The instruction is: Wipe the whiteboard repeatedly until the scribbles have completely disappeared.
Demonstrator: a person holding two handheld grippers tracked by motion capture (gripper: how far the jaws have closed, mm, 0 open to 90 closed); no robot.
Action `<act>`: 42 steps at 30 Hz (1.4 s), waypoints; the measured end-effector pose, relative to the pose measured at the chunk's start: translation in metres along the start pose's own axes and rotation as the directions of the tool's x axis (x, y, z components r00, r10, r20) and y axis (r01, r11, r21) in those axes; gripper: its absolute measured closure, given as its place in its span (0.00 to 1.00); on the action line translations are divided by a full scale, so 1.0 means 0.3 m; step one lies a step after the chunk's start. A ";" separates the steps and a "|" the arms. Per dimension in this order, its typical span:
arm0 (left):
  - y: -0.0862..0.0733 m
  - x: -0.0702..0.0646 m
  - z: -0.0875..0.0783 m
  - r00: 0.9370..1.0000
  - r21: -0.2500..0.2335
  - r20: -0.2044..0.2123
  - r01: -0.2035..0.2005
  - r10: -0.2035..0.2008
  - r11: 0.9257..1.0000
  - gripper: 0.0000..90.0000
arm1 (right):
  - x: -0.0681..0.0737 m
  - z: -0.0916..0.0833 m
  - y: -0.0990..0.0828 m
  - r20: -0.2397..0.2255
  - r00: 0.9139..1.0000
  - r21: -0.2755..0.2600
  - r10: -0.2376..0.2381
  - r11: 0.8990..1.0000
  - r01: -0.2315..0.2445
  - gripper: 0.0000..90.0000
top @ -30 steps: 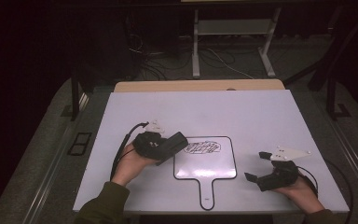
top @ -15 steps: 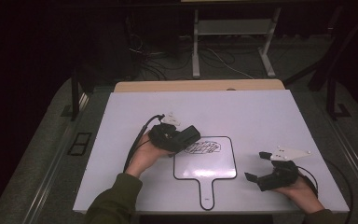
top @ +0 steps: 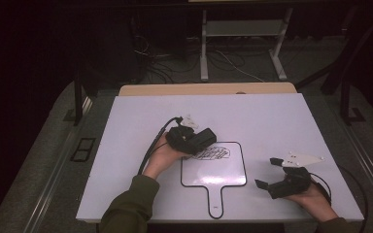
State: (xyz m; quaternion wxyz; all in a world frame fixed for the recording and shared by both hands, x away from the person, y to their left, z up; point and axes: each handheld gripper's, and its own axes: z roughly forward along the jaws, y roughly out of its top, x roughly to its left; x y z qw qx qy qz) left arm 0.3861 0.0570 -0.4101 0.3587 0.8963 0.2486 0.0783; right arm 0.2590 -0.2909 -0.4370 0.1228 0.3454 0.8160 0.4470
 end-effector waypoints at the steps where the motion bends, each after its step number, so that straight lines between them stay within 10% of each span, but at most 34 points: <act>1: -0.002 0.002 0.003 1.000 0.004 -0.003 -0.007 0.007 1.000 0.43 | 0.000 0.000 0.000 0.000 1.000 0.000 0.000 1.000 0.000 0.00; 42: -0.015 -0.030 0.084 0.997 0.097 -0.028 -0.063 0.066 0.993 0.43 | -0.001 0.003 -0.001 0.004 1.000 0.004 -0.006 1.000 0.006 0.00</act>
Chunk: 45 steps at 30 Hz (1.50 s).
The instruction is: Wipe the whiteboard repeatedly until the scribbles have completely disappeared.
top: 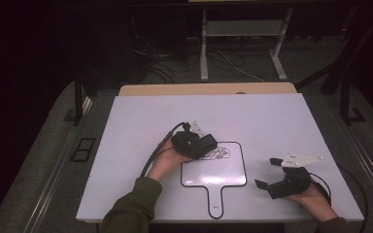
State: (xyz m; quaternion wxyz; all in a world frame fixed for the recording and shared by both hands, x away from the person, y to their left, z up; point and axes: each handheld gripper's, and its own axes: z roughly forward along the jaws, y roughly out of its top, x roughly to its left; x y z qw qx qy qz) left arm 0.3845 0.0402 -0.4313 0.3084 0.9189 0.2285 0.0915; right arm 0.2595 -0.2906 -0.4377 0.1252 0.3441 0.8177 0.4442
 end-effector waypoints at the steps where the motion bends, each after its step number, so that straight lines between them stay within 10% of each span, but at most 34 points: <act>1: 0.001 -0.004 0.000 1.000 0.001 0.003 0.000 0.000 1.000 0.43 | 0.000 0.000 0.000 0.000 1.000 0.000 0.000 1.000 0.000 0.00; 18: 0.018 -0.039 0.011 0.999 0.006 0.028 -0.033 0.033 0.999 0.43 | 0.001 0.000 0.000 0.003 1.000 0.003 -0.001 1.000 0.001 0.00; 35: -0.023 0.052 -0.025 0.997 0.025 -0.072 0.029 -0.027 0.999 0.43 | 0.000 0.000 -0.001 0.005 1.000 0.005 -0.005 1.000 0.005 0.00; 45: -0.018 0.037 -0.022 0.998 0.027 -0.063 0.017 -0.015 0.999 0.44 | 0.001 0.001 -0.001 0.005 1.000 0.007 -0.005 1.000 0.005 0.00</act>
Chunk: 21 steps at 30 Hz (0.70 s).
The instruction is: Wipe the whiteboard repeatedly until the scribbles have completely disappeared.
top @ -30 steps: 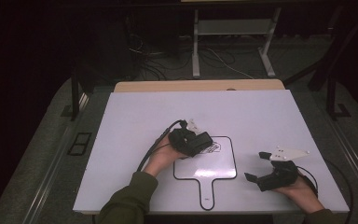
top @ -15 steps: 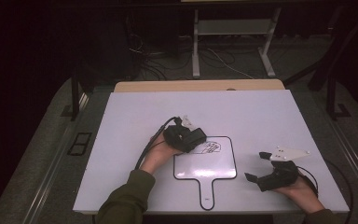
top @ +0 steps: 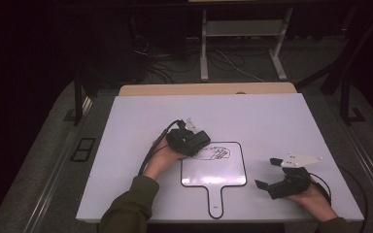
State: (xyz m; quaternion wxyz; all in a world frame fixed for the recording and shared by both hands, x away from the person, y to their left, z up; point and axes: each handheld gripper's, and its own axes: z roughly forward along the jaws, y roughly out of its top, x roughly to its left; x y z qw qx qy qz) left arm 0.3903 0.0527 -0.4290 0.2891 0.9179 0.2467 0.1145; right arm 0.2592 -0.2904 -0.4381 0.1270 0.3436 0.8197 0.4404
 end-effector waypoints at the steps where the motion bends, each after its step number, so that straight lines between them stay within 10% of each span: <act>1: 0.002 -0.006 0.001 1.000 0.000 0.005 -0.004 0.004 1.000 0.44 | 0.000 0.000 0.000 0.000 1.000 0.001 0.000 1.000 0.000 0.00; 8: 0.020 -0.041 0.010 0.999 0.000 0.013 -0.037 0.037 0.999 0.43 | 0.000 -0.001 0.000 0.001 1.000 -0.001 -0.001 1.000 0.001 0.00; 21: -0.014 0.031 -0.011 0.998 0.009 -0.056 0.031 -0.030 0.999 0.44 | -0.002 -0.002 -0.001 0.001 1.000 -0.001 -0.001 1.000 0.001 0.00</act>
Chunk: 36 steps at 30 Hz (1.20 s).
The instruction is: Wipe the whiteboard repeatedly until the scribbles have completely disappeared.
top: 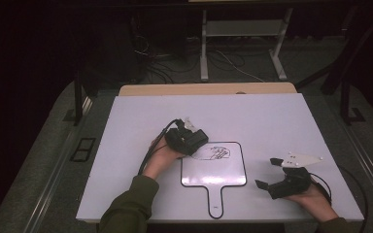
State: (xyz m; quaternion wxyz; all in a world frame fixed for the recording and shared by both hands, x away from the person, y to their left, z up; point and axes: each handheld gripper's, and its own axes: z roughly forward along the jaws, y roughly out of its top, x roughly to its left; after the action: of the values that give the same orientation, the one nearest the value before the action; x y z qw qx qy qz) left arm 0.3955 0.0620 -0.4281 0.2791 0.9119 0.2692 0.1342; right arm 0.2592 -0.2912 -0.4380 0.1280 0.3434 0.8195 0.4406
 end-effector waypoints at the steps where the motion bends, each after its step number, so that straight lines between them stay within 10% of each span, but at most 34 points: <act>1: -0.002 0.004 -0.002 1.000 0.003 -0.004 0.001 -0.001 1.000 0.44 | 0.000 0.000 0.000 0.000 1.000 0.000 0.001 1.000 -0.001 0.00; 36: 0.005 -0.030 -0.003 1.000 0.009 0.004 -0.030 0.030 1.000 0.44 | 0.000 0.000 -0.001 0.000 1.000 0.002 0.000 1.000 0.000 0.00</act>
State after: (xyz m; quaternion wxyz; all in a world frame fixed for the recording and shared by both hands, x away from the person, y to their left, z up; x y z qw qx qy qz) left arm 0.3885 0.0563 -0.4274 0.2732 0.9174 0.2557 0.1352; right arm 0.2593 -0.2912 -0.4382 0.1277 0.3435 0.8201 0.4395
